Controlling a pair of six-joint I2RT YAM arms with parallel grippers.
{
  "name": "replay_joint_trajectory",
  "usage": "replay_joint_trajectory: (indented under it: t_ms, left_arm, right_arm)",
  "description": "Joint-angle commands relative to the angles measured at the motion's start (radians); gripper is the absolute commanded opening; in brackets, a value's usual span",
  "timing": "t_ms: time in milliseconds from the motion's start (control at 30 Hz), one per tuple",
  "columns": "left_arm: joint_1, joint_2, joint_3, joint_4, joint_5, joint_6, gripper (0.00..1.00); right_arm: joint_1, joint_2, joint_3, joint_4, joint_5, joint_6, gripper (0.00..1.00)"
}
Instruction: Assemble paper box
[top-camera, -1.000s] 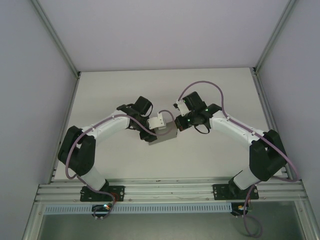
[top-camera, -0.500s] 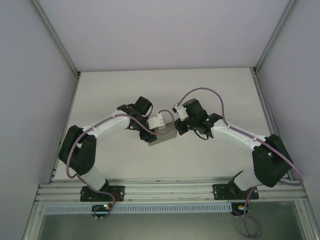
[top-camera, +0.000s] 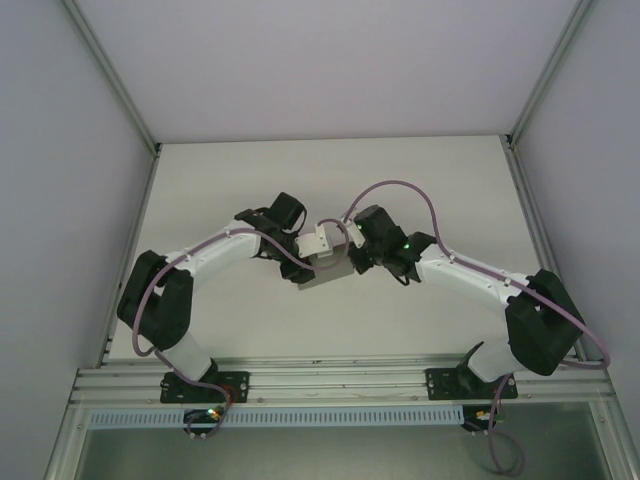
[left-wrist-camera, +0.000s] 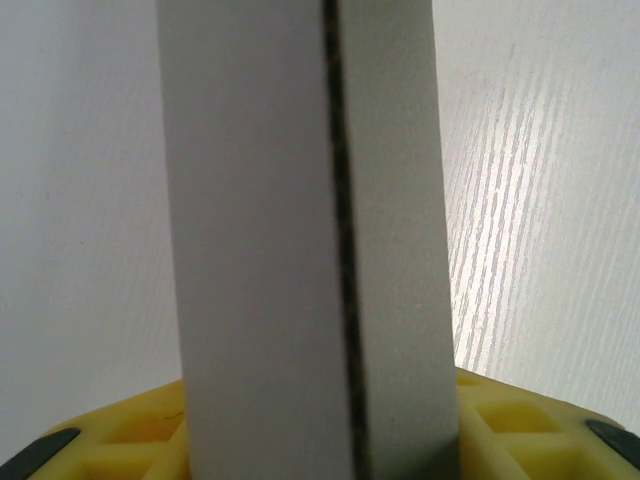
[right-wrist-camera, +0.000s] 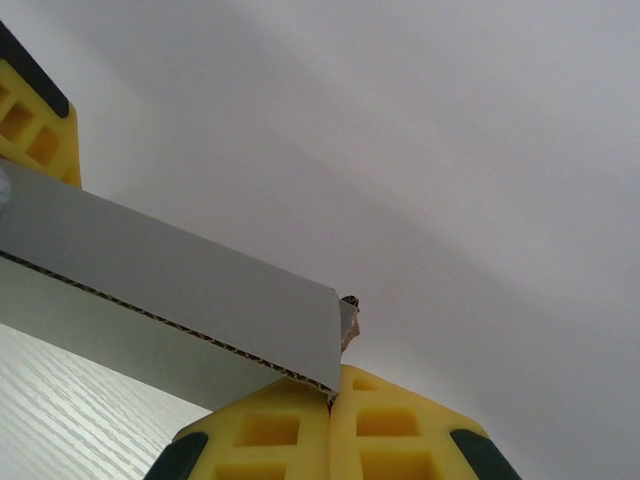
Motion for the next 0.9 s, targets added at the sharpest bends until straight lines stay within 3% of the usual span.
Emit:
replay_joint_trajectory:
  t_ms: [0,133,533,867]
  left_arm:
    - [-0.005,-0.009,0.011,0.014,0.03,0.008,0.47]
    - [-0.006,-0.007,0.011,0.017,0.032,0.005,0.47]
    - [-0.007,-0.007,0.005,0.048,0.034,-0.007,0.48]
    - [-0.006,-0.027,-0.003,0.055,0.02,-0.007,0.49]
  right_arm:
    - [0.0,0.03,0.029,-0.174,0.109,-0.069,0.0]
    - [-0.001,0.055,0.049,-0.169,0.026,-0.051,0.0]
    - [0.058,0.131,0.001,-0.065,0.034,0.05,0.0]
    - [0.064,0.091,-0.112,-0.008,0.033,0.122,0.0]
